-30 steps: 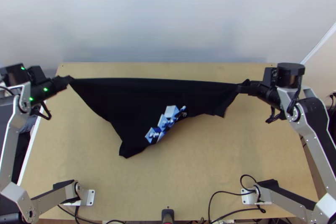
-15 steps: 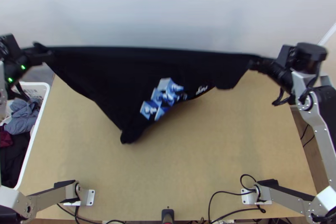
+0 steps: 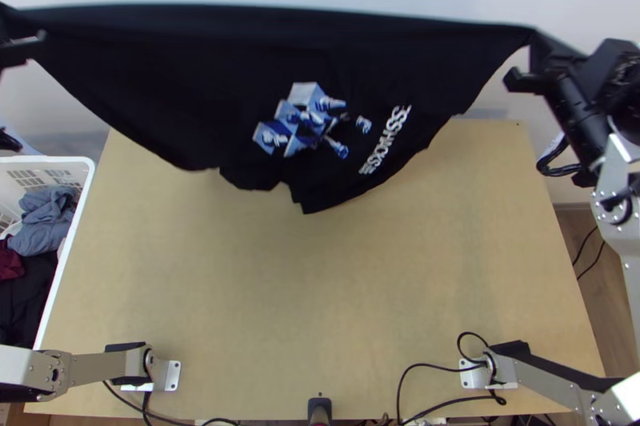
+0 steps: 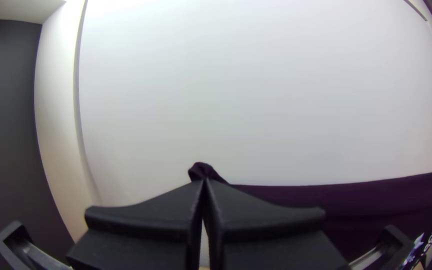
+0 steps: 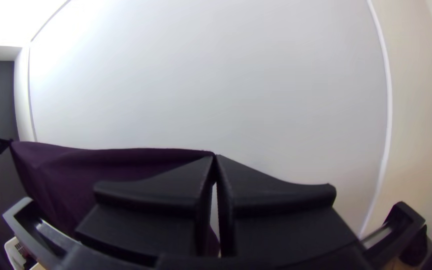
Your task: Fold the t-shirt
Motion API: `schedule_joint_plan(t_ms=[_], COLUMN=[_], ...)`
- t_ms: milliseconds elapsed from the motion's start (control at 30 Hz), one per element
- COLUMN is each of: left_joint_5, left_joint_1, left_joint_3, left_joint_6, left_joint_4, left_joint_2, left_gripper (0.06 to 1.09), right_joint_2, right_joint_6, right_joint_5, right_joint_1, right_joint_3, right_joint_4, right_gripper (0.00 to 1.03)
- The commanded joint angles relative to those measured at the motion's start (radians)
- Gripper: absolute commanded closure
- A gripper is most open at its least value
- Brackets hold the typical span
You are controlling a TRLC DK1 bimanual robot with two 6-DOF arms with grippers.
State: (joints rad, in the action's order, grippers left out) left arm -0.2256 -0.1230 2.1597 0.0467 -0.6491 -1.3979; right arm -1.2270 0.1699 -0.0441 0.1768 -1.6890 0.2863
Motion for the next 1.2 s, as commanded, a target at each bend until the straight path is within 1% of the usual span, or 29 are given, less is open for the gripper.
schedule_joint_plan(t_ms=[0,100,233,300,433,567,667,900,1000,1167], left_joint_5=[-0.089,-0.104,-0.118,-0.118,-0.116,-0.115,-0.113,-0.113,-0.113,-0.110], left_joint_1=[-0.018,-0.018,-0.017,-0.010,0.036,0.077,0.125,0.181,0.189,0.221], left_joint_3=[0.045,0.045,0.042,0.035,0.025,0.003,0.006,0.023,0.058,0.084], left_joint_6=[0.039,0.045,0.041,0.012,-0.054,-0.123,-0.150,-0.153,-0.154,-0.137], left_joint_4=[0.071,0.095,0.147,0.175,0.167,0.167,0.183,0.290,0.333,0.462], left_joint_2=[0.013,0.017,0.034,0.043,0.040,0.017,-0.019,-0.147,-0.200,-0.231], left_gripper=[1.05,1.05,1.05,1.05,1.05,1.05,1.05,1.05,1.05,1.05], right_joint_2=[0.093,0.124,0.144,0.146,0.124,0.080,0.026,-0.170,-0.256,-0.350], right_joint_6=[-0.013,-0.013,-0.012,-0.012,-0.018,-0.015,-0.013,-0.012,-0.010,-0.010], right_joint_5=[-0.060,-0.060,-0.060,-0.060,-0.060,-0.060,-0.060,-0.062,-0.062,-0.062], right_joint_1=[-0.017,-0.011,-0.013,-0.014,-0.019,-0.023,-0.025,-0.036,-0.040,-0.048], right_joint_3=[0.015,0.054,0.081,0.081,0.084,0.083,0.071,-0.069,-0.166,-0.342], right_joint_4=[-0.142,-0.233,-0.319,-0.343,-0.369,-0.391,-0.426,-0.475,-0.483,-0.472], right_gripper=[1.00,1.00,1.00,1.00,1.00,1.00,1.00,1.00,1.00,1.00])
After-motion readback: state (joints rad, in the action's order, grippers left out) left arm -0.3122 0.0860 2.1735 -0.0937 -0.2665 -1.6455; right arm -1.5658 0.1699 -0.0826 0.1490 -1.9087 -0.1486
